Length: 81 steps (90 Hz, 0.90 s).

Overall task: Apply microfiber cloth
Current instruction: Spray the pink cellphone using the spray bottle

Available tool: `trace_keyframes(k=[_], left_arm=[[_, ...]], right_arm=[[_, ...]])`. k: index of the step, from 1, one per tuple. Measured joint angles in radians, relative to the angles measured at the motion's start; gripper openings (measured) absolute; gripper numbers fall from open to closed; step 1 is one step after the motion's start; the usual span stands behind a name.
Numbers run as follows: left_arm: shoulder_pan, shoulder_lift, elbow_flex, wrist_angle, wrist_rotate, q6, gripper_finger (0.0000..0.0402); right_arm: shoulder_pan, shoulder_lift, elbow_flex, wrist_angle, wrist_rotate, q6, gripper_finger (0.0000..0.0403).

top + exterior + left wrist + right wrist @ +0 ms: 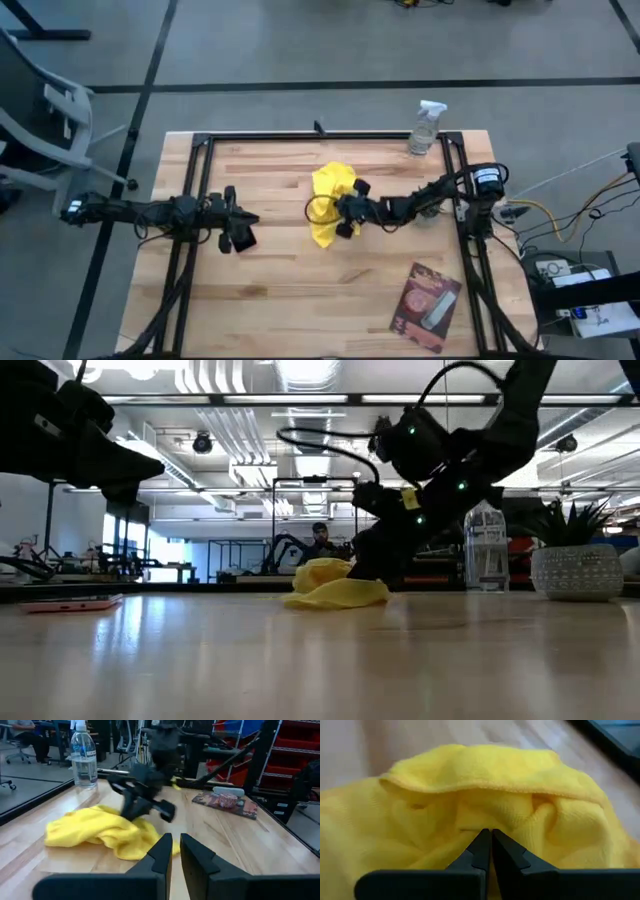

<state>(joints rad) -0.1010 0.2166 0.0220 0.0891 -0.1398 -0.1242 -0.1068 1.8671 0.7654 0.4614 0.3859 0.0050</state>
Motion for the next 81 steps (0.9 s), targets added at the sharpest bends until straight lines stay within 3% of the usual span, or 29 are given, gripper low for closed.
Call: trace_keyframes(k=[42, 81], left_arm=[[0.0, 0.0, 0.0, 0.0, 0.0, 0.0, 0.002], [0.0, 0.0, 0.0, 0.0, 0.0, 0.0, 0.002]], right_arm=[[-0.253, 0.0, 0.0, 0.023, 0.037, -0.076, 0.0002], [-0.143, -0.16, 0.0, 0.02, 0.088, -0.163, 0.0002]])
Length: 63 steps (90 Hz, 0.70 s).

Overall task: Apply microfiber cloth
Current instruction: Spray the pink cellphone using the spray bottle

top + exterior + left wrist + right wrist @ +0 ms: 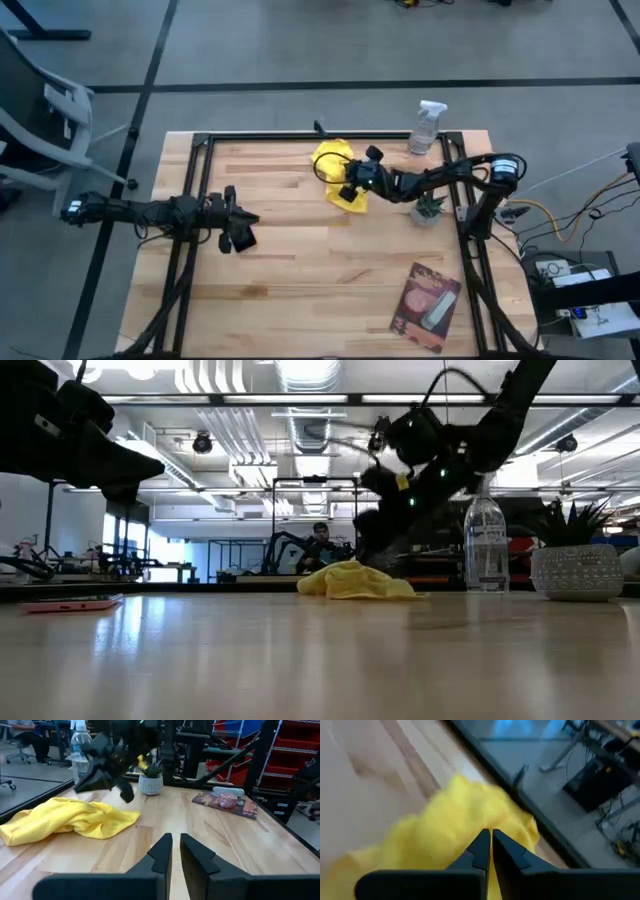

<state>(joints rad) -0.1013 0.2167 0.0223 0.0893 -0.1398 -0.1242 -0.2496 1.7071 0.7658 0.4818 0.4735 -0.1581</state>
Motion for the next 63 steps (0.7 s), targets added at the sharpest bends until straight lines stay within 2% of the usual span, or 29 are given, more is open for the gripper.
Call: trace_keyframes(k=[14, 31, 63], left_arm=[[0.0, 0.0, 0.0, 0.0, 0.0, 0.0, 0.002], [0.0, 0.0, 0.0, 0.0, 0.0, 0.0, 0.002], [0.0, 0.0, 0.0, 0.0, 0.0, 0.0, 0.002]], right_arm=[[0.095, -0.037, 0.0, -0.003, -0.001, 0.0, 0.0002], [0.218, -0.02, 0.0, 0.026, -0.007, -0.008, 0.0002], [0.344, 0.031, 0.0, 0.136, -0.171, -0.039, 0.0002]])
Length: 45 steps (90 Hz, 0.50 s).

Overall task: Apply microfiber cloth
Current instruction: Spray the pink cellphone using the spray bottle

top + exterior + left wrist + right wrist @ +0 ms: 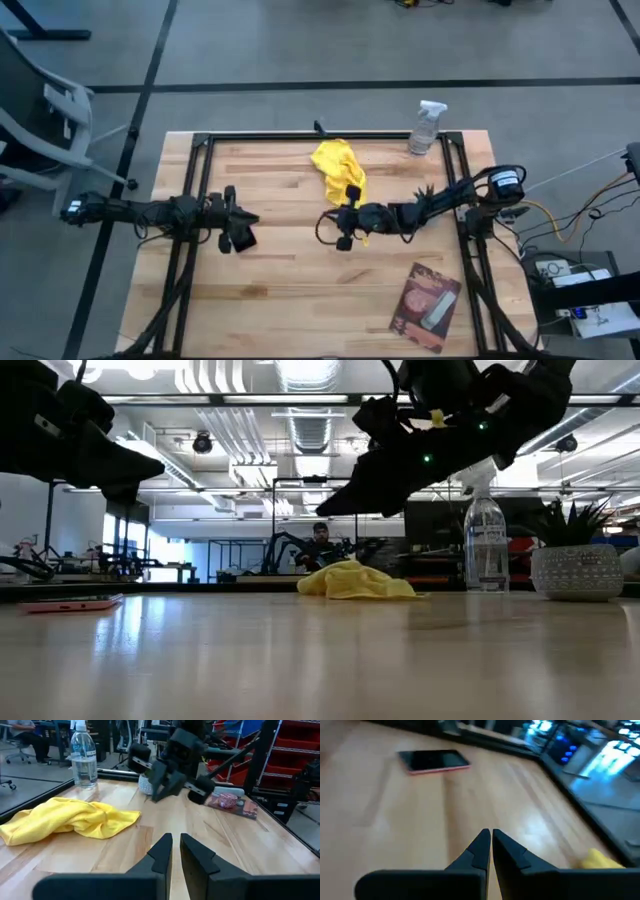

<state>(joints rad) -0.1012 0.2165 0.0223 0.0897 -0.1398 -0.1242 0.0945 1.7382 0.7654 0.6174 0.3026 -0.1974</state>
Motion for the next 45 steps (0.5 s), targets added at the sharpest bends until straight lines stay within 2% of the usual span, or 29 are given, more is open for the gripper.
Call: trace_keyframes(k=[22, 35, 45], left_arm=[[0.0, 0.0, 0.0, 0.0, 0.0, 0.0, 0.002], [0.0, 0.0, 0.0, 0.0, 0.0, 0.0, 0.002], [0.0, 0.0, 0.0, 0.0, 0.0, 0.0, 0.002]], right_arm=[[0.039, 0.0, 0.0, 0.026, -0.027, -0.054, 0.0002], [0.033, 0.0, 0.0, 0.049, -0.116, -0.064, 0.0004], [0.032, 0.0, 0.0, 0.054, -0.153, -0.026, 0.002]])
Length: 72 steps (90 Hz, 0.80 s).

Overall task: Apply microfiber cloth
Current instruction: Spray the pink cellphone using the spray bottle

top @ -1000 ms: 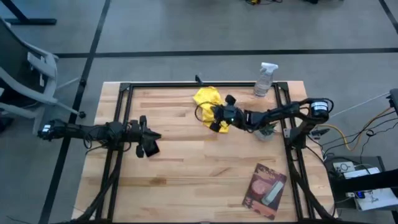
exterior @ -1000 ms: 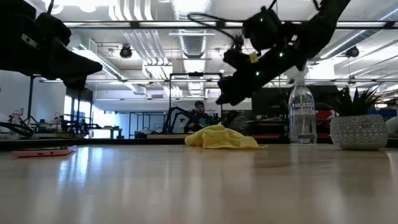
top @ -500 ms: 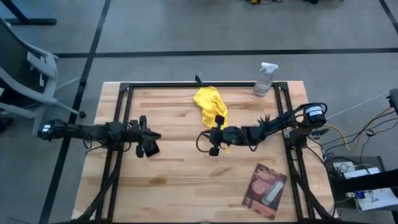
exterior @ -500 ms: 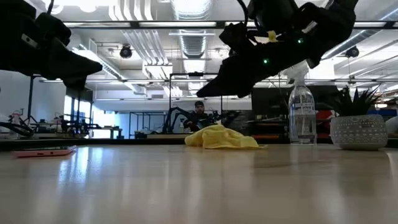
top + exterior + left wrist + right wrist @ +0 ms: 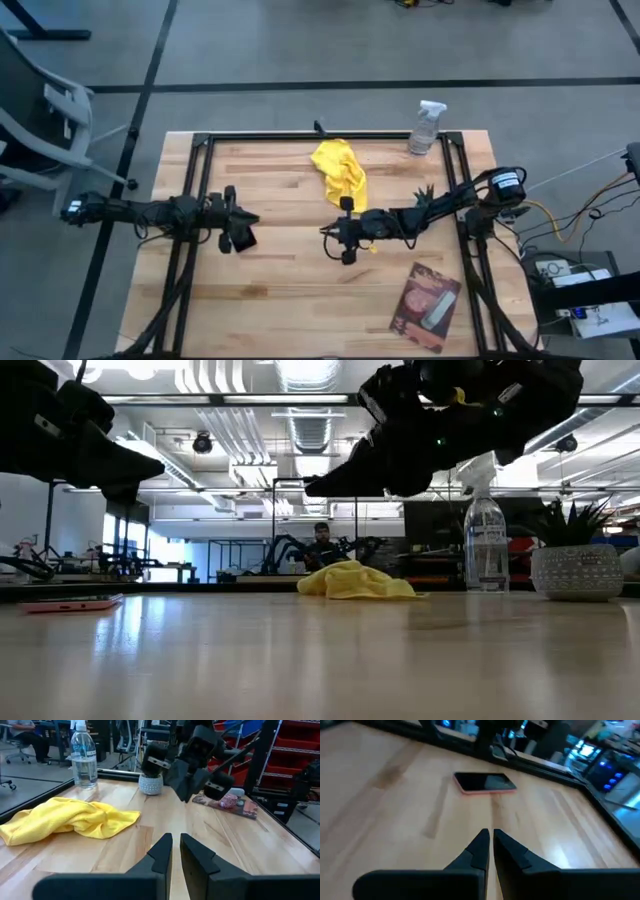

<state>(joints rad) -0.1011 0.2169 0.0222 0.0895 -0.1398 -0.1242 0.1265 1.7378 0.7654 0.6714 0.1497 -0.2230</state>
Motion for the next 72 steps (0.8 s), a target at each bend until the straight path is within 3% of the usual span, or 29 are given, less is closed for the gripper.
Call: trace_keyframes(k=[25, 39, 55, 63, 72], left_arm=[[0.0, 0.0, 0.0, 0.087, 0.0, 0.014, 0.002], [0.0, 0.0, 0.001, 0.189, 0.0, -0.077, 0.002], [-0.001, 0.012, 0.001, 0.18, -0.001, -0.085, 0.002], [-0.001, 0.019, 0.001, 0.167, -0.062, -0.181, 0.0021], [0.0, 0.025, 0.022, 0.015, -0.087, -0.259, 0.0029]], right_arm=[[0.0, 0.0, 0.0, -0.004, -0.001, 0.084, 0.0098], [-0.004, 0.0, 0.0, -0.006, -0.001, 0.093, 0.0127], [-0.027, 0.0, 0.0, -0.007, 0.0, 0.093, 0.0143], [-0.034, 0.0, 0.0, -0.007, 0.0, 0.093, 0.0148], [-0.039, 0.0, 0.0, -0.007, 0.0, 0.093, 0.0155]])
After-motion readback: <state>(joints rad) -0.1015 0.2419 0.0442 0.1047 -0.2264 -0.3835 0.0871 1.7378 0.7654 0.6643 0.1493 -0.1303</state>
